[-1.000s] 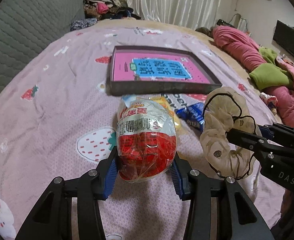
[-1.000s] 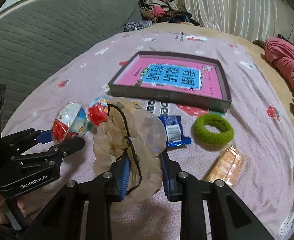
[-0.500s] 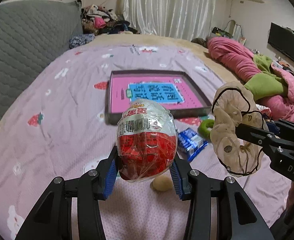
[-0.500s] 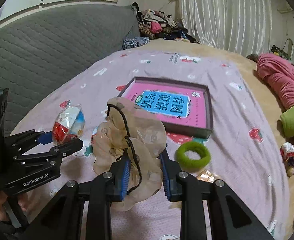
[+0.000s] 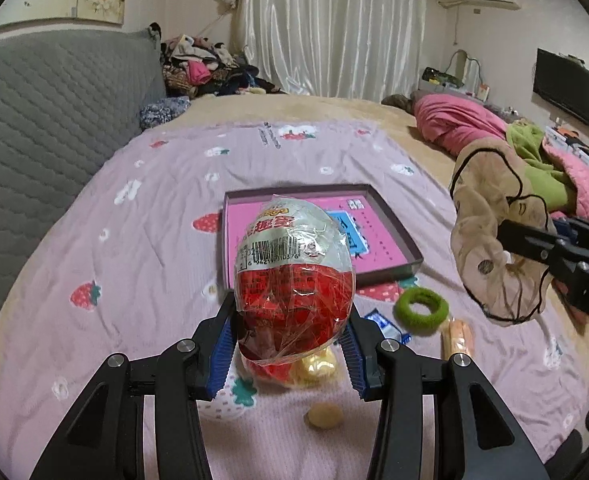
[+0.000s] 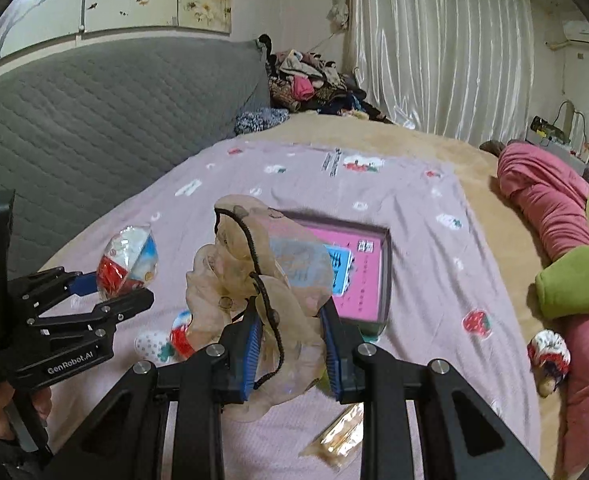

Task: Organize objects
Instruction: 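Lift and carry the red egg and mesh bag over the pink tray box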

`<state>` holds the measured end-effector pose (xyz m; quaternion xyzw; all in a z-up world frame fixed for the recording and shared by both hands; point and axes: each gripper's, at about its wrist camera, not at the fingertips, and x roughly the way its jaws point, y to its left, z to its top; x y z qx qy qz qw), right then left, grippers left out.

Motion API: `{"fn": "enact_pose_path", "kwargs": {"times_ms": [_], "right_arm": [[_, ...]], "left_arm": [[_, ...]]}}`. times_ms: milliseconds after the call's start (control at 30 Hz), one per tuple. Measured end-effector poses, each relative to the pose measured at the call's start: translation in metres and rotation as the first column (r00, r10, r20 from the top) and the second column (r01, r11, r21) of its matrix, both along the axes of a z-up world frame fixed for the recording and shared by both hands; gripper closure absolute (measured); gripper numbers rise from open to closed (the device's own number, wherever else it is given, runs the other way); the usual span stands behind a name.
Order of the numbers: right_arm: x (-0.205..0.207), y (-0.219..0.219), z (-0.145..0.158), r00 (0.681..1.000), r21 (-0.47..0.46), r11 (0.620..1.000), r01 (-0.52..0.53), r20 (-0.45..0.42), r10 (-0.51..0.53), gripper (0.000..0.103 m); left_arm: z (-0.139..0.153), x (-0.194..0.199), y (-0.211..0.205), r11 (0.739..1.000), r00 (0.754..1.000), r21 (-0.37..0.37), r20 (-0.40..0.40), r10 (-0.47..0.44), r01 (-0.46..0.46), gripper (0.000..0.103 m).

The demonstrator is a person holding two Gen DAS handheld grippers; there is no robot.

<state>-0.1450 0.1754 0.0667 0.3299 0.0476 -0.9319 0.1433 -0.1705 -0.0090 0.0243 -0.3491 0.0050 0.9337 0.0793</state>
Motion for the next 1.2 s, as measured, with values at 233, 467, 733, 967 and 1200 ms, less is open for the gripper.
{"fn": "enact_pose_path", "kwargs": {"times_ms": [233,467,733,967,1200], "right_arm": [[-0.022,0.005,0.012,1.000,-0.030,1.000,0.009,-0.023,-0.010,0.075],[-0.062,0.009,0.012,0.999,-0.042,0.999,0.015,-0.034,-0.017,0.075],[-0.124,0.029,-0.007,0.997,-0.161,0.984,0.070,-0.025,-0.075,0.075],[-0.168,0.046,-0.029,0.996,-0.178,0.980,0.093,-0.001,-0.095,0.074],[-0.208,0.043,-0.061,0.995,-0.065,0.994,0.092,0.033,-0.090,0.075]], "left_arm": [[0.009,-0.026,0.010,1.000,1.000,-0.013,-0.023,-0.010,0.009,0.054],[0.013,-0.071,0.021,0.999,0.999,-0.030,-0.038,-0.015,0.013,0.054],[-0.004,-0.135,0.017,1.000,1.000,-0.006,-0.030,0.007,-0.007,0.054],[-0.025,-0.187,0.002,1.000,1.000,0.002,-0.015,-0.003,0.003,0.054],[-0.051,-0.232,-0.014,0.999,1.000,0.043,-0.028,-0.009,0.010,0.054]]}}
